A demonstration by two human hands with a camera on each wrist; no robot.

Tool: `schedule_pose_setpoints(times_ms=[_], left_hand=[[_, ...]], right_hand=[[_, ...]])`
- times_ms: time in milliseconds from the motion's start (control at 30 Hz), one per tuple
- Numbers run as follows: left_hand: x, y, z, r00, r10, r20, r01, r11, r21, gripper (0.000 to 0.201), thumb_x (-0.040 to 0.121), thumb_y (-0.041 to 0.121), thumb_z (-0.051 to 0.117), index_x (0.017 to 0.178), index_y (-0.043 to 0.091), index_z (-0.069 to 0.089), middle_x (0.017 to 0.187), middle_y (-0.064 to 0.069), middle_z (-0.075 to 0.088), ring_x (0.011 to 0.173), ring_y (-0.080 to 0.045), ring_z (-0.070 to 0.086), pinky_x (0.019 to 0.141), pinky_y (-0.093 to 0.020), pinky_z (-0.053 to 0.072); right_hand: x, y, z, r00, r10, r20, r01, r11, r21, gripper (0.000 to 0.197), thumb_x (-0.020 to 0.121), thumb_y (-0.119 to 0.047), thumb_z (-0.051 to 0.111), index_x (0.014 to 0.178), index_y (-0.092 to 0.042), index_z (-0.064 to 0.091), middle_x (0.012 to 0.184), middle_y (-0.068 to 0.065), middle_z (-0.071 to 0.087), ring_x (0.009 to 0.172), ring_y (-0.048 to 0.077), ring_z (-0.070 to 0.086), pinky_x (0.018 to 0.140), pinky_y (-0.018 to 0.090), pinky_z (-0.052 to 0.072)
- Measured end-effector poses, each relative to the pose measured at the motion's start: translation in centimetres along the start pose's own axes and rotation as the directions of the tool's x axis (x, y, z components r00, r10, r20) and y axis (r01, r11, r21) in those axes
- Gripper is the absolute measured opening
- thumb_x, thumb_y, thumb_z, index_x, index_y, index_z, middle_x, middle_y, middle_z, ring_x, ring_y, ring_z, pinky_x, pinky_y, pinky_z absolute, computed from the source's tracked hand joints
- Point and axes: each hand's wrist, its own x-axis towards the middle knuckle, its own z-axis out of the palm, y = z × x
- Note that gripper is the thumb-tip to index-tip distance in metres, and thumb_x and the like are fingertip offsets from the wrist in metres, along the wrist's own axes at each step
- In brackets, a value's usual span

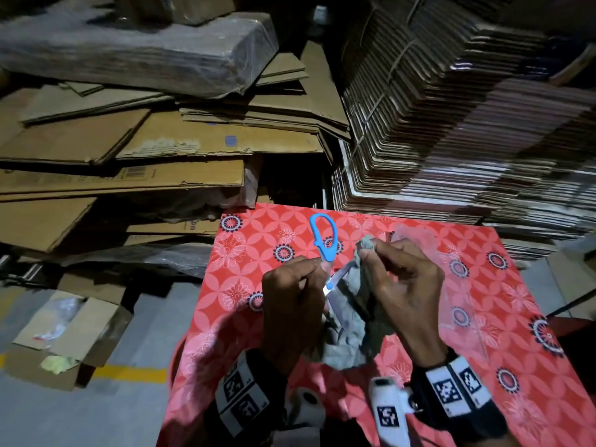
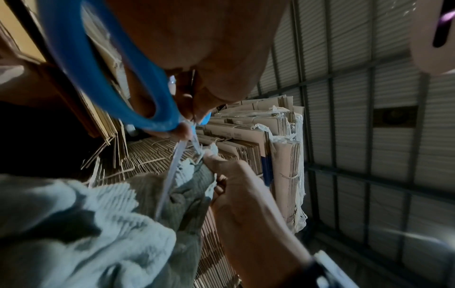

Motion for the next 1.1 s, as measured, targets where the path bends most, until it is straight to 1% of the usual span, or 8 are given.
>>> schedule_pose_setpoints(times_ms=[233, 433, 533, 633, 733, 867, 967, 1100], left_hand=[[-0.2, -0.8, -0.3, 0.999, -0.041, 0.023, 0.041, 0.999, -0.029, 0.052, 0.102, 0.029, 0.055, 0.057, 0.003, 0.053, 0.052, -0.007, 0.052, 0.051, -0.032, 0.056, 0.053, -0.049, 0.043], [0.5, -0.1, -1.0, 0.999, -0.033, -0.026, 0.034, 0.998, 0.049, 0.048, 0.098, 0.028, 0.058, 0.055, 0.006, 0.054, 0.049, -0.003, 0.052, 0.048, -0.025, 0.054, 0.051, -0.045, 0.043], [1.0, -0.1, -1.2, 0.991, -0.104, -0.083, 0.099, 0.993, -0.058, 0.041, 0.097, 0.024, 0.06, 0.064, 0.001, 0.062, 0.051, -0.007, 0.058, 0.047, -0.032, 0.059, 0.05, -0.046, 0.048], [1.3, 0.7, -1.1, 0.978, -0.173, -0.119, 0.152, 0.974, -0.166, 0.031, 0.095, 0.021, 0.061, 0.073, 0.004, 0.074, 0.051, -0.005, 0.063, 0.042, -0.021, 0.062, 0.046, -0.04, 0.051], [1.4, 1.3, -1.0, 0.98, -0.148, -0.134, 0.126, 0.979, -0.16, 0.028, 0.095, 0.019, 0.061, 0.079, 0.003, 0.077, 0.053, -0.002, 0.064, 0.04, -0.014, 0.062, 0.043, -0.039, 0.05], [1.6, 1.7, -1.0, 0.984, -0.099, -0.152, 0.083, 0.991, -0.105, 0.027, 0.096, 0.015, 0.061, 0.077, 0.004, 0.077, 0.057, 0.001, 0.064, 0.042, -0.01, 0.063, 0.044, -0.034, 0.05], [1.6, 2.0, -1.0, 0.983, -0.092, -0.159, 0.078, 0.993, -0.089, 0.029, 0.097, 0.014, 0.061, 0.072, 0.005, 0.074, 0.054, 0.002, 0.062, 0.044, -0.009, 0.063, 0.048, -0.028, 0.049], [1.4, 2.0, -1.1, 0.983, -0.077, -0.169, 0.072, 0.997, -0.035, 0.03, 0.1, 0.017, 0.059, 0.075, 0.006, 0.073, 0.061, 0.003, 0.065, 0.048, -0.009, 0.065, 0.05, -0.039, 0.051]], right_hand=[[-1.8, -0.9, 0.1, 0.991, -0.123, 0.048, 0.124, 0.992, -0.023, 0.018, 0.089, -0.014, 0.08, 0.107, -0.011, 0.08, 0.075, 0.001, 0.063, 0.069, 0.006, 0.06, 0.063, 0.016, 0.047], [3.2, 1.5, -3.1, 0.98, 0.193, -0.049, -0.176, 0.955, 0.24, 0.02, 0.088, -0.01, 0.081, 0.105, 0.0, 0.079, 0.092, 0.006, 0.075, 0.081, 0.008, 0.068, 0.077, 0.019, 0.053], [2.8, 0.2, -3.5, 0.992, 0.116, 0.046, -0.124, 0.953, 0.276, 0.023, 0.089, -0.014, 0.076, 0.103, 0.003, 0.077, 0.09, 0.008, 0.073, 0.081, 0.006, 0.065, 0.078, 0.02, 0.051], [2.1, -0.6, -3.0, 0.988, 0.063, 0.14, -0.1, 0.955, 0.278, 0.012, 0.092, -0.014, 0.07, 0.1, -0.008, 0.075, 0.089, 0.008, 0.07, 0.082, 0.009, 0.063, 0.078, 0.02, 0.049], [1.8, -0.9, -2.5, 0.974, 0.067, 0.218, -0.127, 0.954, 0.271, 0.005, 0.098, -0.013, 0.07, 0.096, -0.017, 0.07, 0.08, 0.003, 0.06, 0.072, 0.012, 0.055, 0.067, 0.023, 0.044], [1.3, -1.6, -1.8, 0.964, -0.081, 0.252, 0.048, 0.99, 0.133, 0.015, 0.095, -0.01, 0.073, 0.109, -0.015, 0.078, 0.101, 0.002, 0.066, 0.094, 0.015, 0.066, 0.08, 0.024, 0.048], [0.6, -2.3, -0.8, 0.976, -0.103, 0.193, 0.087, 0.992, 0.091, 0.026, 0.089, -0.009, 0.082, 0.113, -0.017, 0.078, 0.094, -0.003, 0.071, 0.085, 0.015, 0.07, 0.074, 0.029, 0.055], [0.3, -3.5, -0.5, 0.98, -0.193, 0.05, 0.191, 0.98, 0.052, 0.012, 0.086, -0.01, 0.085, 0.097, -0.01, 0.08, 0.091, -0.003, 0.076, 0.082, 0.011, 0.073, 0.073, 0.027, 0.057]])
